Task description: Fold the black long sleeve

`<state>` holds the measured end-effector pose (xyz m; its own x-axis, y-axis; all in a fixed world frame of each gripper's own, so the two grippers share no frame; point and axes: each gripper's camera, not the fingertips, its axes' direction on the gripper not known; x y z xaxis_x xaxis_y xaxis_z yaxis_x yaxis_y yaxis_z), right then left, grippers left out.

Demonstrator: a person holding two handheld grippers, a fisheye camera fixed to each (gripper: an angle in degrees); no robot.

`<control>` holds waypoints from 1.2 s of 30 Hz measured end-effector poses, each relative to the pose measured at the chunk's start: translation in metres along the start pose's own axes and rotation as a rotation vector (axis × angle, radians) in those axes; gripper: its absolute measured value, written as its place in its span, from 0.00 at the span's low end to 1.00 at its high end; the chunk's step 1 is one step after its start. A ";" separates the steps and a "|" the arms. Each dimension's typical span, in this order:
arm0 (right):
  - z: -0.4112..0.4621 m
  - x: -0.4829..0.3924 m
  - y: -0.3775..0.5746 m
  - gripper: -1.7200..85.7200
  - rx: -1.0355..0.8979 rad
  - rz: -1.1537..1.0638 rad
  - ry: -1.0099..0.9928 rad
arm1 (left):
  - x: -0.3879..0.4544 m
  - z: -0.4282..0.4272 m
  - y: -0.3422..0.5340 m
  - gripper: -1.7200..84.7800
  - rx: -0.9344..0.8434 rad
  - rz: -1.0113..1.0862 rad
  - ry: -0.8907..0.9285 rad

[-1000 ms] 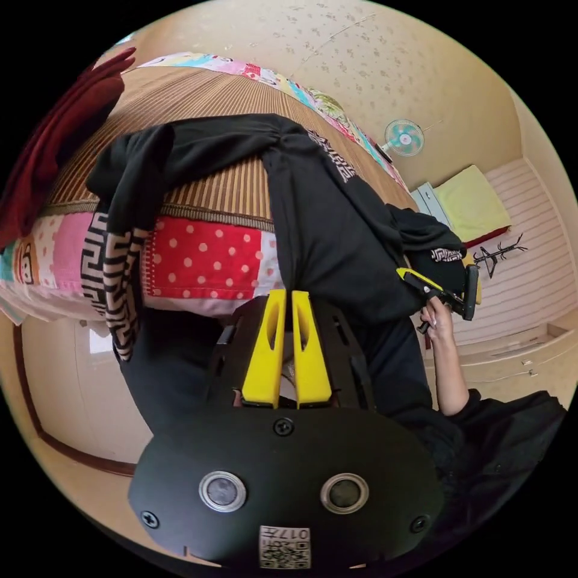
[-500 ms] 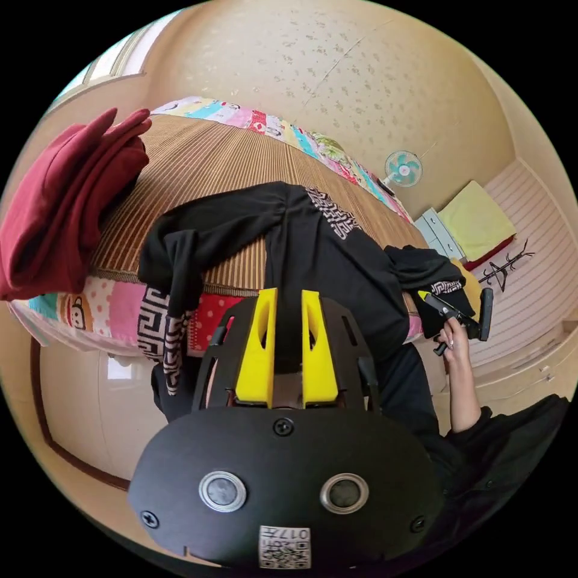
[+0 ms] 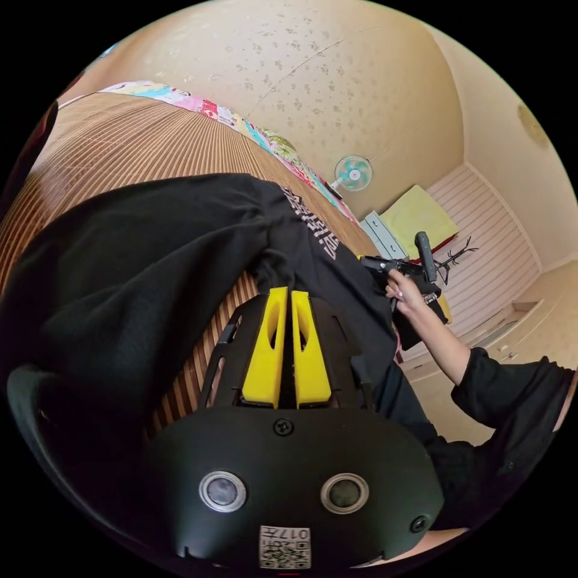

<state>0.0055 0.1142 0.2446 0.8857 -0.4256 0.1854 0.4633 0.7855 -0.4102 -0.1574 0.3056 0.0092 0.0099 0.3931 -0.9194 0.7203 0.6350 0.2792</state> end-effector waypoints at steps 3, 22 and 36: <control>0.019 -0.007 -0.024 0.03 0.008 -0.044 0.204 | -0.010 -0.008 0.001 0.01 0.005 -0.028 0.053; 0.039 0.086 -0.075 0.03 0.096 0.110 -0.088 | 0.009 -0.010 -0.008 0.01 0.003 -0.052 0.104; -0.087 0.011 0.098 0.02 0.366 -0.310 -0.172 | 0.053 0.020 -0.020 0.01 0.011 -0.046 0.102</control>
<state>0.0584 0.1479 0.1288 0.6825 -0.6078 0.4059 0.6579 0.7528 0.0210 -0.1576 0.3007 -0.0506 -0.0932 0.4295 -0.8982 0.7257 0.6469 0.2340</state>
